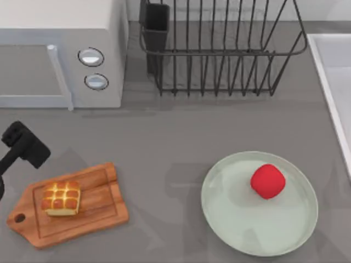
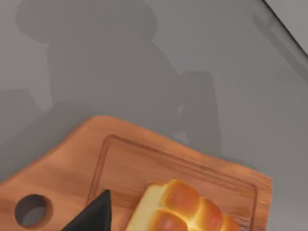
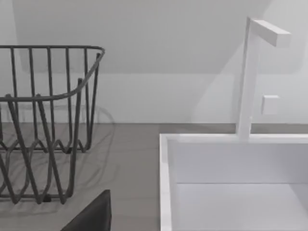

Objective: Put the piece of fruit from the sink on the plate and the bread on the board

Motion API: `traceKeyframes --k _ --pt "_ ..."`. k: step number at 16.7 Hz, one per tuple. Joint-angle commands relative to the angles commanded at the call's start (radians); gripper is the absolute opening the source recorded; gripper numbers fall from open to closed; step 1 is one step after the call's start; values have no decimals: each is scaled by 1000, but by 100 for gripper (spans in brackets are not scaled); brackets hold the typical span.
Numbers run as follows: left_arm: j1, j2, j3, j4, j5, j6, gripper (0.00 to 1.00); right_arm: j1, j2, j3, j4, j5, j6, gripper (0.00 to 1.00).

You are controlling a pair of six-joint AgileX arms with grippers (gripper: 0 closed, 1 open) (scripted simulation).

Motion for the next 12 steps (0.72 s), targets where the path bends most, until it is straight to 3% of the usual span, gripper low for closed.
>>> traceKeyframes --k 6,9,12 --pt "100 -547 -282 243 5 622 100 0 0 0 0 0 0 100" --pt "139 -728 -382 346 5 807 100 0 0 0 0 0 0 100" --pt "161 -817 -435 406 5 898 100 0 0 0 0 0 0 100"
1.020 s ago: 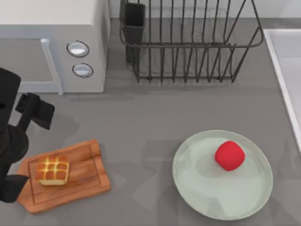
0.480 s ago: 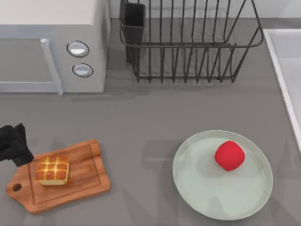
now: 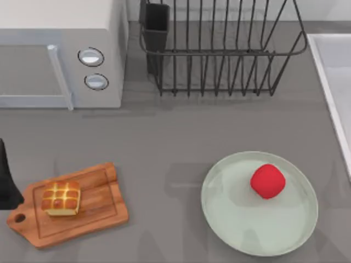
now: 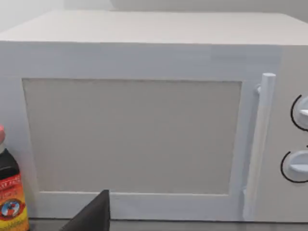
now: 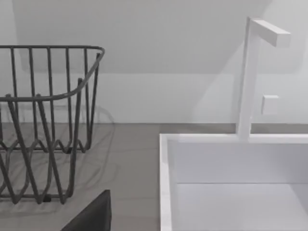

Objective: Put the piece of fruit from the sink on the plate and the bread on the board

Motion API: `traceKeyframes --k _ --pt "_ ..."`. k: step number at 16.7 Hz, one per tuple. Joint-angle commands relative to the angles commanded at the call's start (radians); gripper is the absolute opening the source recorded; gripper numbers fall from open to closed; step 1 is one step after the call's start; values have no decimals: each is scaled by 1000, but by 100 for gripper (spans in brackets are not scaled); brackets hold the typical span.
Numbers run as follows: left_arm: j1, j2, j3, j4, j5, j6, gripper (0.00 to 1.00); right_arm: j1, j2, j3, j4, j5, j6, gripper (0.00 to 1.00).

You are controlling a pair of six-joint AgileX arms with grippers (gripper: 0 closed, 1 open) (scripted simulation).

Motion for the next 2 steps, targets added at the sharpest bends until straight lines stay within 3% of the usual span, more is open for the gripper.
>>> traceKeyframes --k 2 --pt "2 -9 -5 6 0 9 100 0 0 0 0 0 0 100"
